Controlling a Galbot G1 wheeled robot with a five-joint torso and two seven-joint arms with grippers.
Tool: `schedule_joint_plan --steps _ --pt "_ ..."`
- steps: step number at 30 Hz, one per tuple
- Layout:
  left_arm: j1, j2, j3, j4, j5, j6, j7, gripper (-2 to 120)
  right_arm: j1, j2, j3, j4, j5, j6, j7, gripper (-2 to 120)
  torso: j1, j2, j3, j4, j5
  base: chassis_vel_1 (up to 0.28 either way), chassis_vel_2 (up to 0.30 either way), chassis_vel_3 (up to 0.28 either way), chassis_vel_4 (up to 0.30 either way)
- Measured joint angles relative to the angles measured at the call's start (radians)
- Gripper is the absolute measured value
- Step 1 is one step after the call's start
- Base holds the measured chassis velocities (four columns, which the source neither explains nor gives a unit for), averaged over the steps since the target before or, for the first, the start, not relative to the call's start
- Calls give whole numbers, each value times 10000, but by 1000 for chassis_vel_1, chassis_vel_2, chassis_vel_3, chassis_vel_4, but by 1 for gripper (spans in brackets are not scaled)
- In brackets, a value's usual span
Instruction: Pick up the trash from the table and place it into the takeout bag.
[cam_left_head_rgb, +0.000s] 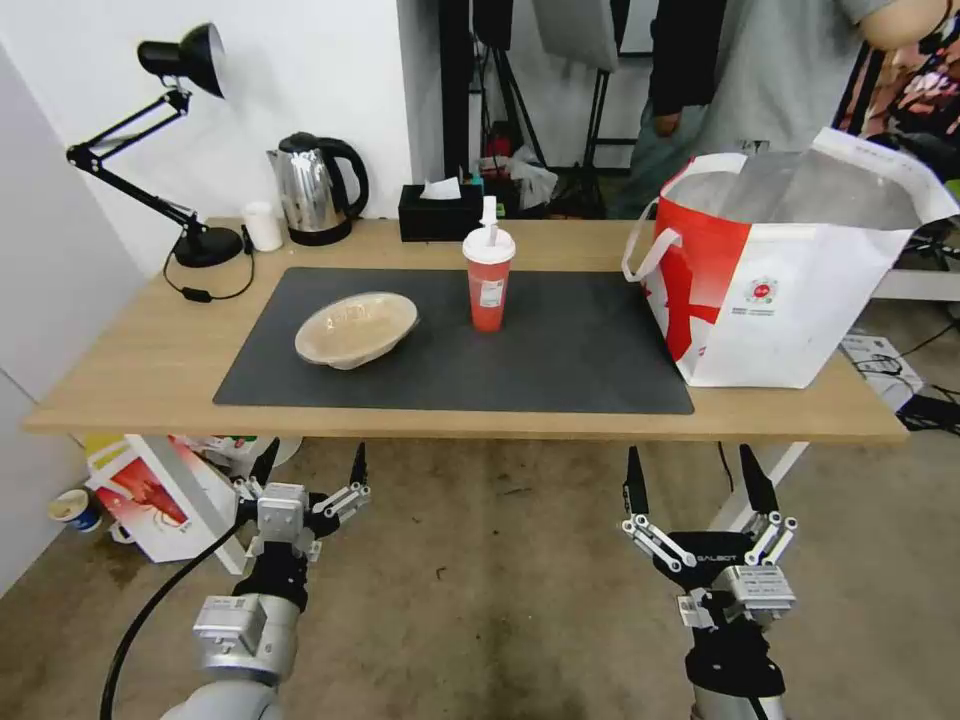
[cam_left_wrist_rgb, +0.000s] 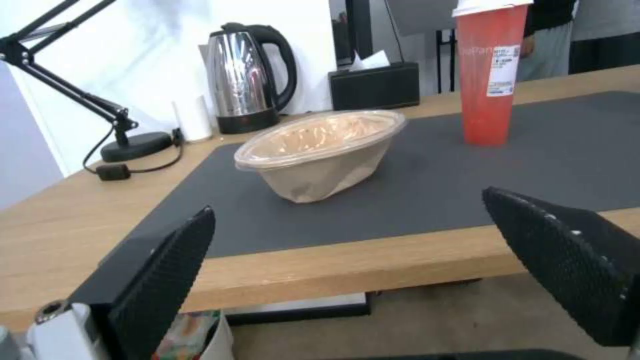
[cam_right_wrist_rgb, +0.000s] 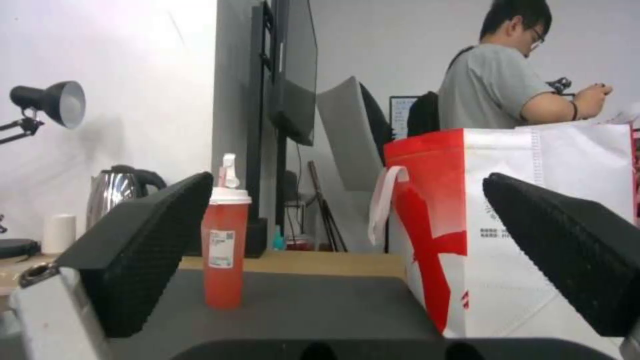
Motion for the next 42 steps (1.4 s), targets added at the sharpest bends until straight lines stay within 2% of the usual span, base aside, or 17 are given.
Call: schedule_joint_plan --steps 9,13,14,16,17,19,20,21,22,24,32,42 --pt "0 0 0 0 0 0 0 100 -16 -12 19 -15 -16 28 36 100 0 0 0 0 1 0 0 0 0" --pt "0 -1 0 0 0 0 0 100 -84 -237 40 379 208 -135 -195 100 0 0 0 -1 0 0 0 0 0" --pt "0 -1 0 0 0 0 0 100 -20 -420 42 604 485 -397 -382 100 -1 0 0 -3 0 0 0 0 0" --pt "0 -1 0 0 0 0 0 100 742 -1055 26 1358 1636 -1733 -1067 100 1 0 0 -1 2 0 0 0 0" --pt "0 -1 0 0 0 0 0 100 742 -1055 26 1358 1636 -1733 -1067 100 1 0 0 -1 2 0 0 0 0" --pt "-1 0 0 0 0 0 0 100 1645 -1651 -51 1804 2576 -3033 -1403 100 0 1 1 1 0 0 0 0 0" --pt "-1 -1 0 0 0 0 0 100 2692 -2222 -111 2042 3753 -4119 -1652 100 0 0 2 1 1 0 0 0 0" --pt "-1 -1 0 0 0 0 0 100 2692 -2222 -111 2042 3753 -4119 -1652 100 0 0 2 1 1 0 0 0 0" --pt "0 0 0 0 0 0 0 100 3405 -2637 -138 2073 4525 -4691 -1742 100 0 1 2 2 2 0 0 0 0" --pt "0 -1 1 0 0 0 0 100 4275 -3200 -174 1956 5549 -5266 -1860 100 1 0 2 1 3 0 0 0 0" --pt "0 0 0 0 0 0 0 100 6416 -4302 -546 1265 7685 -6261 -2039 100 1 0 2 0 1 0 0 0 0" --pt "0 -1 0 0 1 0 0 100 8813 -4683 -1797 375 9146 -6870 -1960 100 1 1 1 -1 0 0 0 0 0"
